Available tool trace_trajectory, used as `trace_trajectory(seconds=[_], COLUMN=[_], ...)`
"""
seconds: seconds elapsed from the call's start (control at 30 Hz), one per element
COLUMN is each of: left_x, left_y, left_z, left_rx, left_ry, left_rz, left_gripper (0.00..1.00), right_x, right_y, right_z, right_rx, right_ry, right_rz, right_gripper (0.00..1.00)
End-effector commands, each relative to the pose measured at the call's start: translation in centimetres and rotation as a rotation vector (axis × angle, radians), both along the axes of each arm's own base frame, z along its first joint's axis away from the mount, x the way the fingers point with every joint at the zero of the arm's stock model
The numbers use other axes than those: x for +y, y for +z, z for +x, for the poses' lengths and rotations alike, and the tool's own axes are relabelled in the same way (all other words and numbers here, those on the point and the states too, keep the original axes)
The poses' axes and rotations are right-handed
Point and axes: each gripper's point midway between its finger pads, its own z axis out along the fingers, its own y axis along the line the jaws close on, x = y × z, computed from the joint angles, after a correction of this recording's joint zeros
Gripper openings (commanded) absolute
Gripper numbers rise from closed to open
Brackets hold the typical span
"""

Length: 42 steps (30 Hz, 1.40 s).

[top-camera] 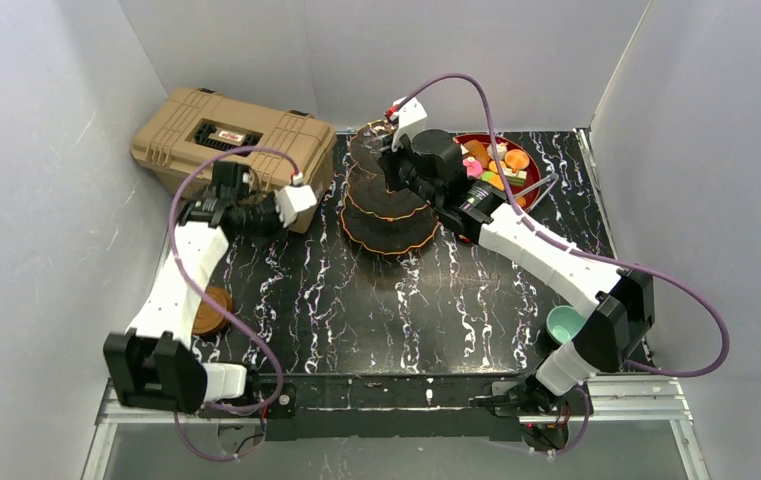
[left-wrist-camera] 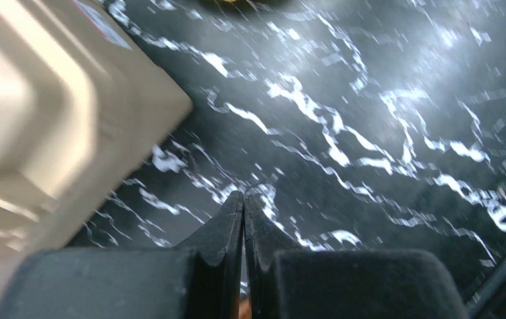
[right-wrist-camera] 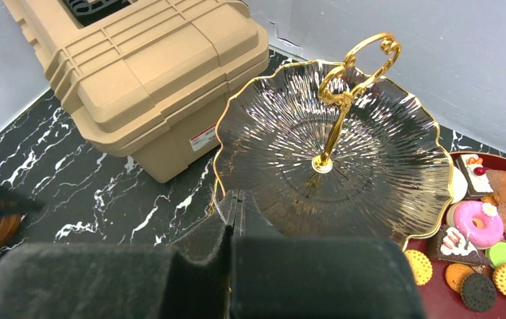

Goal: Serve the afternoon tea
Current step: Move the desert table to the center of the board.

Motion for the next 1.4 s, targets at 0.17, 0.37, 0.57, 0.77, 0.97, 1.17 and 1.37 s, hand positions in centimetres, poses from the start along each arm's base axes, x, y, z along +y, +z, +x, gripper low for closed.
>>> trace_trajectory(seconds=[0.17, 0.37, 0.57, 0.77, 0.97, 1.17, 1.37], left_x=[4.7, 6.4, 7.4, 7.6, 5.2, 4.0, 5.1], left_y=[-3.4, -3.6, -2.3, -1.0, 0.3, 0.3, -1.5], left_z=[0.3, 7.6, 13.0, 15.9, 14.4, 11.2, 6.0], left_rx=[0.119, 0.041, -0.037, -0.080, -0.031, -0.013, 0.026], left_ry=[0.210, 0.346, 0.484, 0.561, 0.494, 0.429, 0.284], left_rz=[0.043, 0.072, 0.048, 0.011, -0.075, -0.034, 0.104], left_gripper=[0.00, 0.00, 0.00, 0.00, 0.00, 0.00, 0.00], right_x=[-0.5, -0.2, -0.7, -2.9, -2.7, -0.9, -0.2], right_y=[3.8, 4.4, 5.2, 6.8, 7.8, 6.9, 5.7], right_z=[-2.2, -2.8, -2.5, -0.8, 1.4, 4.2, 6.6], right_rx=[-0.053, -0.068, -0.082, -0.117, -0.135, -0.142, -0.139], right_ry=[0.012, 0.014, -0.028, -0.178, -0.271, -0.295, -0.341], right_rz=[0.063, 0.040, 0.008, -0.025, -0.054, -0.076, -0.089], right_gripper=[0.01, 0.01, 0.02, 0.79, 0.96, 0.94, 0.90])
